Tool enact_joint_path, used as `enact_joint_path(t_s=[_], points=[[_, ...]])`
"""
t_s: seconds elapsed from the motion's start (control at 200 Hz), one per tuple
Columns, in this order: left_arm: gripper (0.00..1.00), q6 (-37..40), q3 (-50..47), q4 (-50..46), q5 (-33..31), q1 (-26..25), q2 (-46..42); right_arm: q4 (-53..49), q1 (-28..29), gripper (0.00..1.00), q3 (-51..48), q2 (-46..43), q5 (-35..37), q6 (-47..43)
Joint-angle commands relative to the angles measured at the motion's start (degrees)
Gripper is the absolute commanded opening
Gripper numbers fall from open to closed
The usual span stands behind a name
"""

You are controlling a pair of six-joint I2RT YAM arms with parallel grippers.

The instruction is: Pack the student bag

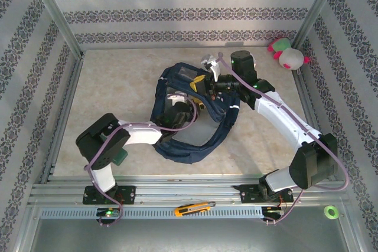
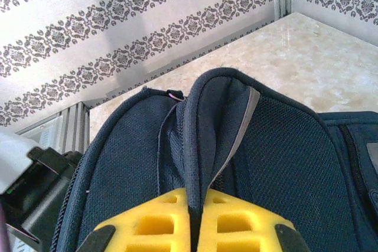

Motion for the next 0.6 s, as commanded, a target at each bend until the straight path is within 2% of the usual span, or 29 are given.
enact_joint_path(t_s=[0.0, 0.06, 0.215, 0.38, 0.485, 0.595], points=[[0.61, 3.1, 4.0, 5.3, 1.1, 1.2, 2.9, 7.7, -0.1, 0.00, 1.7, -3.4, -6.5, 1.0], [0.69, 4.6, 5.5, 5.9, 2.0, 1.7, 4.5, 7.9, -0.2, 0.00, 1.9, -3.3, -6.9, 1.2], [0.73, 9.5, 10.1, 5.3, 8.2, 2.1, 8.3, 8.0, -0.2, 0.00, 2.3, -2.8, -7.4, 1.5], [0.71, 10.7, 12.6, 7.3, 18.6, 1.9, 10.6, 8.6, -0.2, 0.00, 2.5, -2.3, -7.5, 1.8], [0.70, 12.0, 10.6, 7.2, 19.3, 1.8, 7.9, 8.7, -0.3, 0.00, 2.5, -2.2, -7.2, 1.7], [0.71, 11.2, 7.9, 1.2, 14.2, 1.8, 1.7, 8.7, -0.6, 0.00, 2.5, -2.0, -6.6, 1.8]])
